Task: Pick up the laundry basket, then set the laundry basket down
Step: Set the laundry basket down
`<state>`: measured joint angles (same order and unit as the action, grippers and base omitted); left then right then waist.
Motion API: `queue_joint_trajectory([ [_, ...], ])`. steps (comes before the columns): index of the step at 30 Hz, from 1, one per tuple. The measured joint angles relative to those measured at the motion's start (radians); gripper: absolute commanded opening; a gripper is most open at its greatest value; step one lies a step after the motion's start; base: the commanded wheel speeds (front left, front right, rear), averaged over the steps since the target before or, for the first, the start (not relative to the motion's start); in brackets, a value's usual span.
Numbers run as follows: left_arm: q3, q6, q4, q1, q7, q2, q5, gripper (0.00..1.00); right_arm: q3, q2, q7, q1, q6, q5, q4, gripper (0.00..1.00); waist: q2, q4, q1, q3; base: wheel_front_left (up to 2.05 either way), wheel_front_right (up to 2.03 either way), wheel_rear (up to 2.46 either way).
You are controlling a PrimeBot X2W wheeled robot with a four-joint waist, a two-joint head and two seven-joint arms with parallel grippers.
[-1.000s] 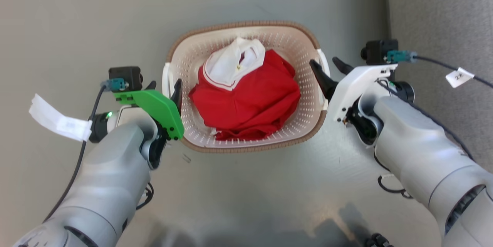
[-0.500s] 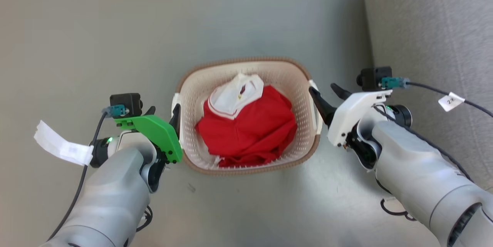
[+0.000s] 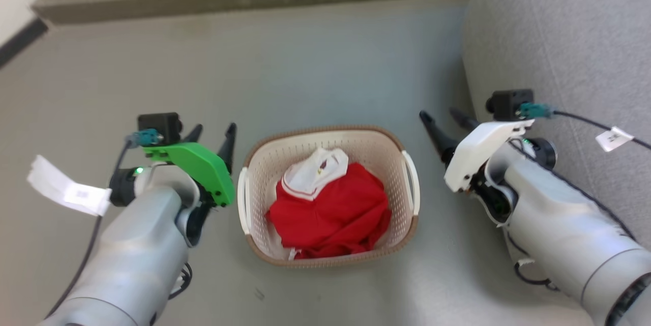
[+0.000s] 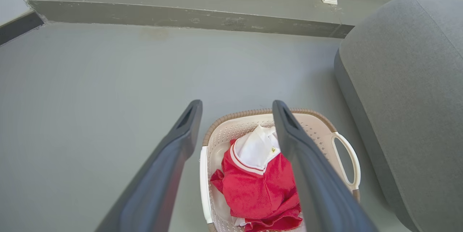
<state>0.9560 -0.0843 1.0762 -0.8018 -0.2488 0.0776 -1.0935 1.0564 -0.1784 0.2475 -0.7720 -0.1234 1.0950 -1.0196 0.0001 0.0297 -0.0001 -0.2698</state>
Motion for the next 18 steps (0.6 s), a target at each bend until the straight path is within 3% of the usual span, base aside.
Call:
queue_joint_trajectory([
  [5,-0.068,0.012,-0.064,0.013,0.0,0.031,0.028,1.0,-0.069,-0.031,0.0,0.001,0.007,-0.051,0.056,1.0,0.0,0.0,0.0,0.058,0.0,0.0,0.0],
  [18,-0.265,0.079,-0.296,0.141,0.0,0.086,0.18,1.0,-0.254,-0.102,0.002,0.113,0.083,-0.196,0.248,1.0,0.0,0.0,0.0,0.181,0.0,0.0,0.0],
])
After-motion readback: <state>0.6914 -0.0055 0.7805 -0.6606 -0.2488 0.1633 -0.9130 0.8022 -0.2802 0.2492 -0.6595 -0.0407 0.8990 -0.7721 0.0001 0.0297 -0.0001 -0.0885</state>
